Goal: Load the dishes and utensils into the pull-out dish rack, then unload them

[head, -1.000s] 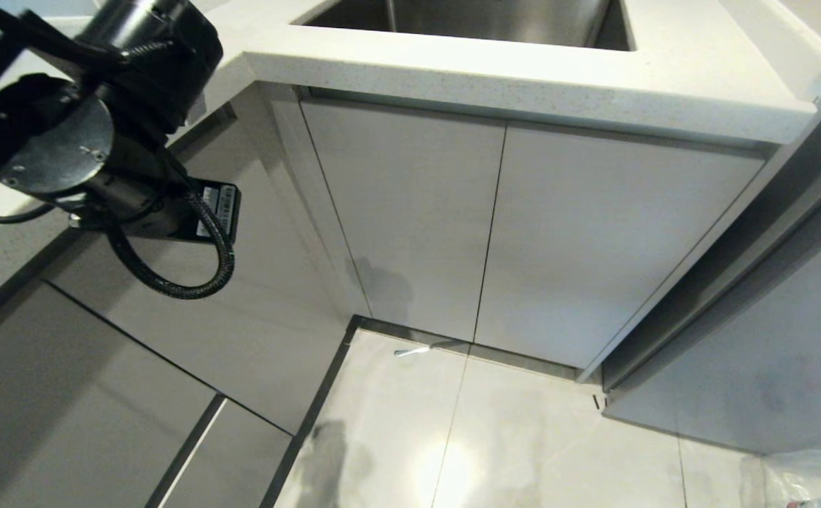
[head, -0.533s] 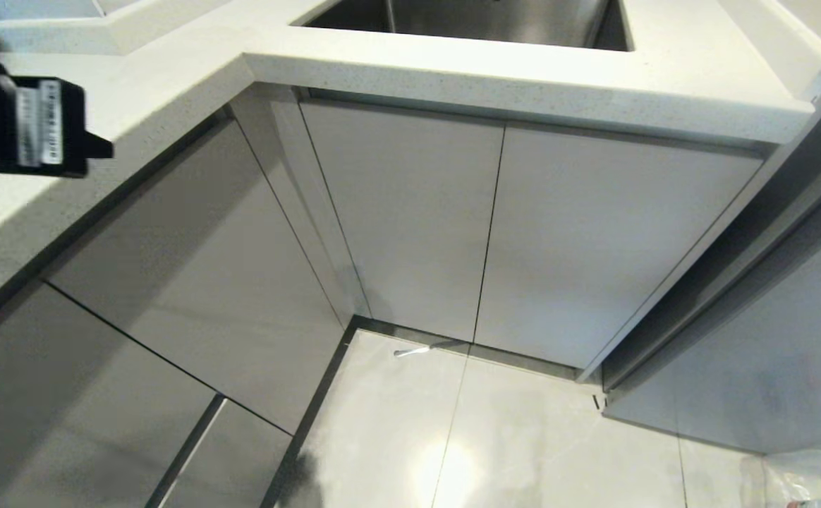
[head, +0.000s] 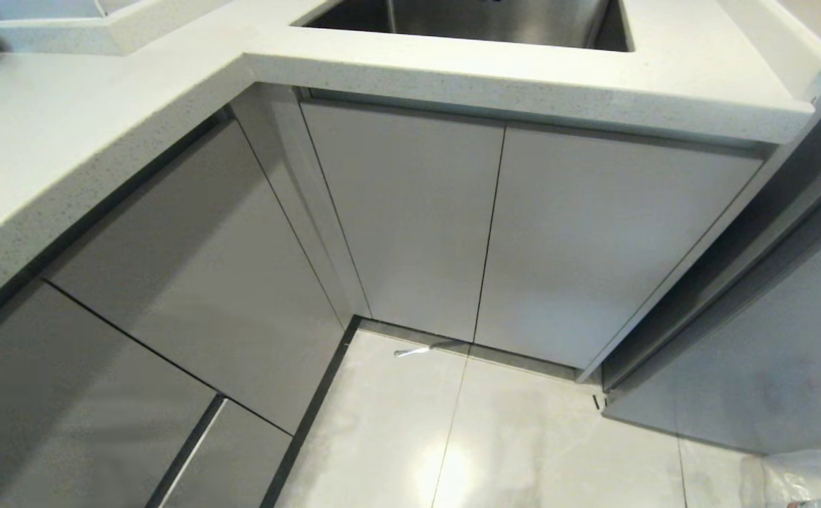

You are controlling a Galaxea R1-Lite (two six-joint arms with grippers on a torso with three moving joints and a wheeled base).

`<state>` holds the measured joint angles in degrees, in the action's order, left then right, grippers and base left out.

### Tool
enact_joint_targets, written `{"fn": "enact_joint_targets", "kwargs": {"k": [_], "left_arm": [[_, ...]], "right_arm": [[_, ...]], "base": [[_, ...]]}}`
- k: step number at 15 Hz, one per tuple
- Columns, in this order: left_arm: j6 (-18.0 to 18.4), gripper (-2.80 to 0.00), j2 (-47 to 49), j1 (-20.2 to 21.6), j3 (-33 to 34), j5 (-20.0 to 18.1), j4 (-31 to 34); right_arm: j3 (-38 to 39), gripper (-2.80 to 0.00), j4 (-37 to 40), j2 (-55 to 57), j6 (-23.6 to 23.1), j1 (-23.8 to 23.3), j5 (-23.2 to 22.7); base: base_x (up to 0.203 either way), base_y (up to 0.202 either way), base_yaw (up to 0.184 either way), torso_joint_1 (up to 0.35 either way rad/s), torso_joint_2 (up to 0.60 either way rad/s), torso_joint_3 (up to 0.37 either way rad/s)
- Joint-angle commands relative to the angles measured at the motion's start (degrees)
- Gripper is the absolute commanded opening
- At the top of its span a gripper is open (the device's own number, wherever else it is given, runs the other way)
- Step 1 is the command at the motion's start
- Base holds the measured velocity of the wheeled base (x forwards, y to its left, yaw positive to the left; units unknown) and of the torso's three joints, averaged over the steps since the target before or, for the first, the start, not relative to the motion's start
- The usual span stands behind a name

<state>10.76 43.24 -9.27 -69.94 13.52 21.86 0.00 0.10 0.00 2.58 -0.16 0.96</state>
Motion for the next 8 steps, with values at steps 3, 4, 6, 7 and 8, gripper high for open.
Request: {"fn": "enact_joint_targets", "kwargs": {"k": [3,4,6,7,8], "left_arm": [[0.37,-2.80,-22.22,6.78,20.79,-2.33,-0.63],[0.54,-2.80,-27.16,8.00,25.25,-3.83,0.43],[0.81,-2.80,-35.13,9.20,31.42,-7.09,4.77],[0.81,-2.80,-37.60,9.41,36.19,-7.91,5.41],[0.76,-2.80,-40.21,9.51,40.36,-8.39,4.46]], "right_arm": [[0.09,-2.80,-0.01,0.00,-0.04,-0.02,0.00],[0.09,-2.80,-0.01,0.00,0.00,-0.02,0.00],[0.09,-2.80,-0.01,0.00,0.03,-0.02,0.00],[0.09,-2.80,-0.01,0.00,0.05,-0.02,0.00],[0.09,-2.80,-0.01,0.00,0.03,-0.02,0.00]], "base": [[0.000,0.000,0.000,0.000,0.00,0.000],[0.000,0.000,0.000,0.000,0.00,0.000],[0.000,0.000,0.000,0.000,0.00,0.000],[0.000,0.000,0.000,0.000,0.00,0.000],[0.000,0.000,0.000,0.000,0.00,0.000]]}}
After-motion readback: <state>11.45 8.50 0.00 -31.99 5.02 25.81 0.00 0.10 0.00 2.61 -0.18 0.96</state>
